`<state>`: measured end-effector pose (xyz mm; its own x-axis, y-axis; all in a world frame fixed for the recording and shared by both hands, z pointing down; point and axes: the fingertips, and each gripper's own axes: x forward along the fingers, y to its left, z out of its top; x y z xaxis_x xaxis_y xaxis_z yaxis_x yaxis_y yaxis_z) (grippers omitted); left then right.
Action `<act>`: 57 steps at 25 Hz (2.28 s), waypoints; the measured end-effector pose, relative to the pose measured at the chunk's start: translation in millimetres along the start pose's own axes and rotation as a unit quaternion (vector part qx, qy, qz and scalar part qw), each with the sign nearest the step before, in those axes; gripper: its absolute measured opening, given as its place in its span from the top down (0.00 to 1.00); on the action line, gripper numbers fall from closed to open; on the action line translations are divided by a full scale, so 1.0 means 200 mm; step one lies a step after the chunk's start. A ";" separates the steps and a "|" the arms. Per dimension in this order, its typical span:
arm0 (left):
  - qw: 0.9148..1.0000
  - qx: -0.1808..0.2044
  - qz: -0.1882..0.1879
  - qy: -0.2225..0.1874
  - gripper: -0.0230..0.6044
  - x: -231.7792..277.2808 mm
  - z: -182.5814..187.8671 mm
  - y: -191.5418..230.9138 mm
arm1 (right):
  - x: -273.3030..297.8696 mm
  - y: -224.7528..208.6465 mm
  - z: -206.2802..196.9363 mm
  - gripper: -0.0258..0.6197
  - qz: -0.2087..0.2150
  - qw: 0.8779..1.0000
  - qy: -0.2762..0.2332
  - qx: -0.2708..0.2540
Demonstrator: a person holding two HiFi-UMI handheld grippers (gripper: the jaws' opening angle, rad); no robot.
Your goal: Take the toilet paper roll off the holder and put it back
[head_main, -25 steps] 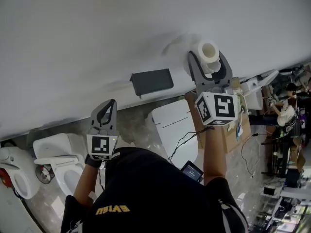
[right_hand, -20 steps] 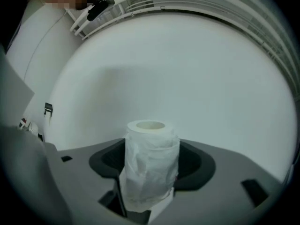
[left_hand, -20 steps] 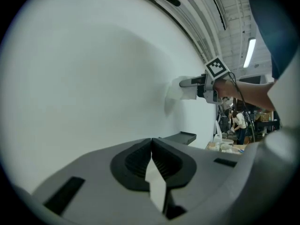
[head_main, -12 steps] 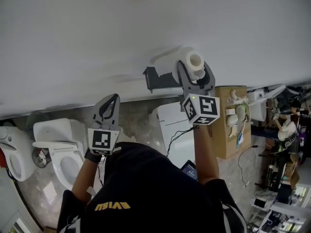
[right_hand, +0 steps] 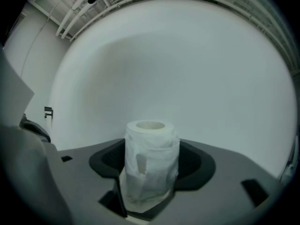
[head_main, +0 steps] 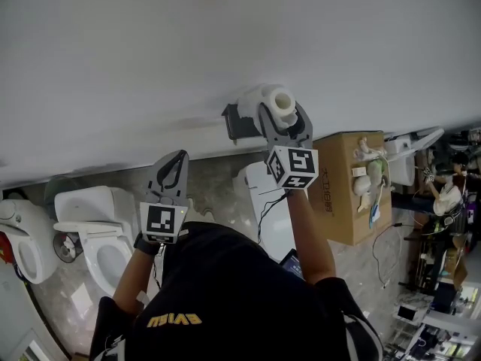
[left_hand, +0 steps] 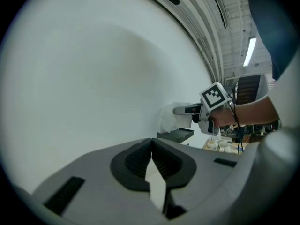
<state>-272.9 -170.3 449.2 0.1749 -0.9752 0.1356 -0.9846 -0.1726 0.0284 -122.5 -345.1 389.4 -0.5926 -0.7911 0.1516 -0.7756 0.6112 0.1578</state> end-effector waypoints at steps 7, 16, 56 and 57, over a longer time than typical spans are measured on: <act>1.000 0.006 -0.007 0.007 0.94 0.04 0.00 -0.03 | 0.04 -0.03 -0.10 0.51 -0.006 1.000 0.009 0.014; 1.000 0.009 -0.018 0.017 0.94 0.09 -0.03 -0.04 | 0.07 -0.07 -0.22 0.51 -0.029 0.999 0.025 0.038; 0.993 0.026 -0.118 -0.014 0.94 0.24 0.06 -0.10 | -0.19 -0.03 -0.18 0.44 -0.084 0.994 0.043 0.054; 0.992 0.029 -0.120 -0.015 0.94 0.23 0.06 -0.13 | -0.22 -0.04 -0.17 0.44 -0.085 0.994 0.039 0.054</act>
<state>-240.3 -212.6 442.9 0.4046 -0.9087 0.1023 -0.9135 -0.4068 -0.0002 -83.3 -313.4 413.8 -0.4352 -0.8759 0.2084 -0.8847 0.4590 0.0817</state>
